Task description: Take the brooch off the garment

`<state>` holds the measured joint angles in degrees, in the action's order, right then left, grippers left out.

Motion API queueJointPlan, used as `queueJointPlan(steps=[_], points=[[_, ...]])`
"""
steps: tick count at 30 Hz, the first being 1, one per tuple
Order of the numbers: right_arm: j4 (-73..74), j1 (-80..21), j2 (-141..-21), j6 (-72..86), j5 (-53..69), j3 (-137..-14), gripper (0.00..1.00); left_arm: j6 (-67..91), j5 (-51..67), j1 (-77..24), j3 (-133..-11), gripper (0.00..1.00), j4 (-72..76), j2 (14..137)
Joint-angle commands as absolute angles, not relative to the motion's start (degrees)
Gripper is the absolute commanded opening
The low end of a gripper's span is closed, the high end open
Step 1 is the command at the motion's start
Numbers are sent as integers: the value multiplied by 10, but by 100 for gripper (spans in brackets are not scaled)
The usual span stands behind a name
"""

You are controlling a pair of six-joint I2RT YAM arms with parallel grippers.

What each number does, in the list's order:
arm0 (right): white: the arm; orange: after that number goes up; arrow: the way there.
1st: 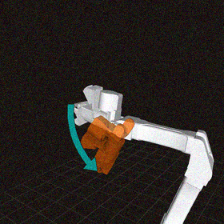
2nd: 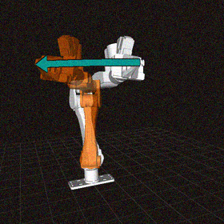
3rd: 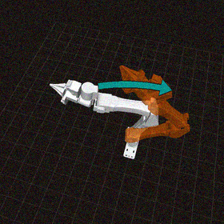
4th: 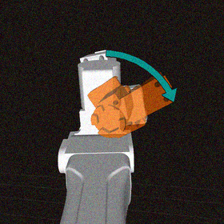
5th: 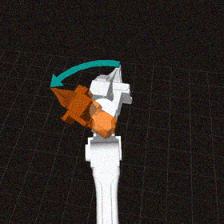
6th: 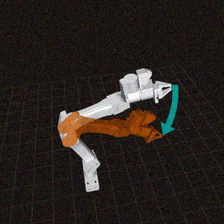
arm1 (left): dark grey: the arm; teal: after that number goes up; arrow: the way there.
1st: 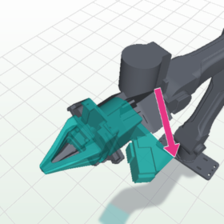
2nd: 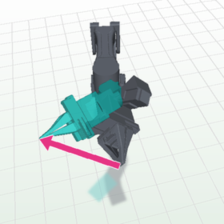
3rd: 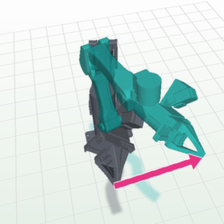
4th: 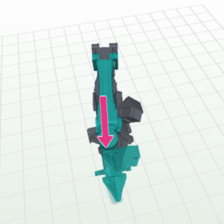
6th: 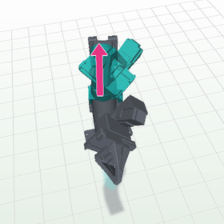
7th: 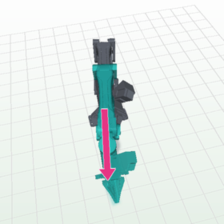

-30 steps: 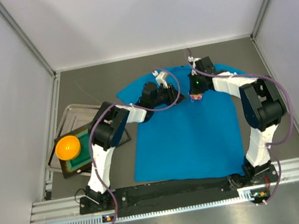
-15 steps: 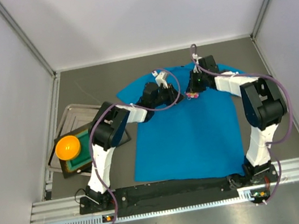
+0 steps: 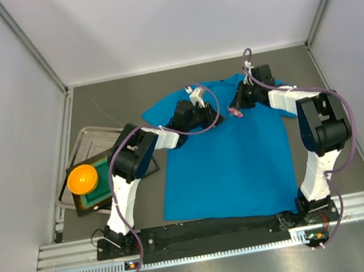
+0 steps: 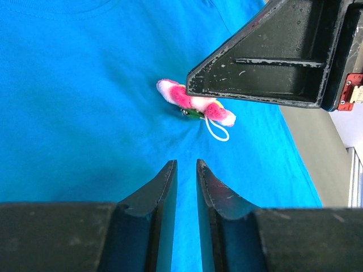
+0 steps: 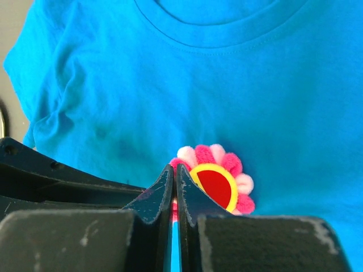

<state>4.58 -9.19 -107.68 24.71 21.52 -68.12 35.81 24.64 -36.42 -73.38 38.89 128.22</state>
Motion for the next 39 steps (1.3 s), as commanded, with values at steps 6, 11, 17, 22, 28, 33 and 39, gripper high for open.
queueJointPlan(steps=[6,11,17,22,28,33,39], points=[[-14,-79,-1100,280,262,-681,0,356,253,-363,-752,25,403,1287],[-16,-69,-1101,283,265,-677,0,368,268,-363,-766,25,410,1302],[-11,-62,-1110,280,261,-679,0,379,287,-366,-784,25,423,1317],[-5,-62,-1121,275,261,-688,0,388,297,-368,-811,26,419,1332],[-4,-58,-1127,272,265,-690,1,389,303,-376,-842,26,414,1351],[-4,-54,-1126,270,268,-688,6,390,303,-382,-875,26,400,1371],[31,-54,-1071,244,215,-665,31,387,298,-383,-889,26,391,1377]])
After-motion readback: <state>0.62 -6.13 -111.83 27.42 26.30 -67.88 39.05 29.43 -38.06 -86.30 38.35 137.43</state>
